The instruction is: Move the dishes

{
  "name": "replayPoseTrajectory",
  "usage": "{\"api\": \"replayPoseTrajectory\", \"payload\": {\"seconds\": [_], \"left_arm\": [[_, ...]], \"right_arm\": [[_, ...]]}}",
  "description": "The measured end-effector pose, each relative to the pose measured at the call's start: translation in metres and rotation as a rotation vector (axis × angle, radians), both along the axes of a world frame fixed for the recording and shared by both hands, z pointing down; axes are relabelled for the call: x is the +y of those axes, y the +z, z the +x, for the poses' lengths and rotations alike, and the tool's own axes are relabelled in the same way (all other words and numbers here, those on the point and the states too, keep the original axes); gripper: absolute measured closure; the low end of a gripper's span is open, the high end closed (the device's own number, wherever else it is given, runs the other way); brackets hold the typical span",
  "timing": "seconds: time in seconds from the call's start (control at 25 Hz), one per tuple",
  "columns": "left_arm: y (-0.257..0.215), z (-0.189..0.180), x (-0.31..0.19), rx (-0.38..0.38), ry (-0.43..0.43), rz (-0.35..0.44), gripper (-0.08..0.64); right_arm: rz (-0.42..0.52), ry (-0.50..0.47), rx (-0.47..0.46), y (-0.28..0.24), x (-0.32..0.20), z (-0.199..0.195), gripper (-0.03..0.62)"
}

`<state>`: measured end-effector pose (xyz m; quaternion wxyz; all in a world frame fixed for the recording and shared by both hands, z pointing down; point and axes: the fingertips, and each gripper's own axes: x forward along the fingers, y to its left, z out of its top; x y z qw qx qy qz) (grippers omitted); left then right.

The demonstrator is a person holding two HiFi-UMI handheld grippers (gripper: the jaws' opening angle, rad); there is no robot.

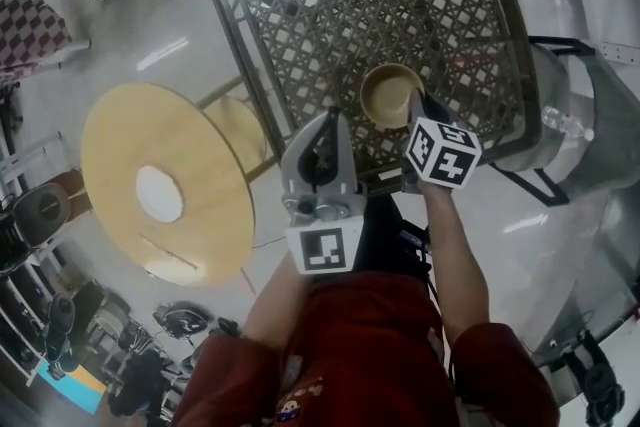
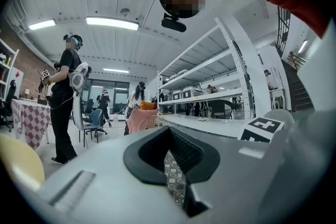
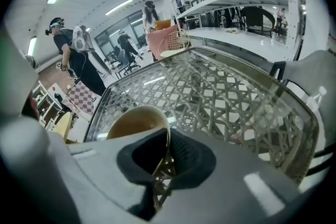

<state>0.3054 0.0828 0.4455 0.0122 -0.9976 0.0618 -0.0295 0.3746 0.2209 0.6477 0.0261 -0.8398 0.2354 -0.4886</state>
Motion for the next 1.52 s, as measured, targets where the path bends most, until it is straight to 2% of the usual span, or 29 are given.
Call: {"api": "replayPoseTrajectory", "payload": {"seconds": [0.08, 0.4, 0.64, 0.84, 1.16, 1.36, 1.52], "left_arm": [[0.002, 0.0, 0.002, -0.01, 0.002, 0.002, 0.554], [-0.004, -0.001, 0.0, -0.007, -0.013, 0.013, 0.554], [-0.018, -0.005, -0.005, 0.009, -0.044, 0.02, 0.554], [-0.033, -0.01, -0.014, 0.023, -0.087, 0.03, 0.554], [-0.059, -0.018, -0.027, 0.049, -0.162, 0.042, 0.554], [-0.077, -0.025, -0.035, 0.082, -0.21, 0.052, 0.554], [-0.089, -0.034, -0.047, 0.106, -0.259, 0.055, 0.554]], "right_arm": [[0.005, 0.003, -0.002, 0.0, 0.001, -0.001, 0.569], [0.064, 0.014, 0.035, -0.017, -0.002, 0.006, 0.439], [0.114, 0.004, 0.122, -0.055, -0.012, 0.012, 0.416], [0.156, -0.043, 0.217, -0.094, -0.028, 0.015, 0.413], [0.222, -0.166, 0.437, -0.166, -0.055, 0.012, 0.413], [0.314, -0.263, 0.652, -0.221, -0.073, 0.005, 0.413], [0.345, -0.335, 0.801, -0.254, -0.083, -0.005, 0.413]]}}
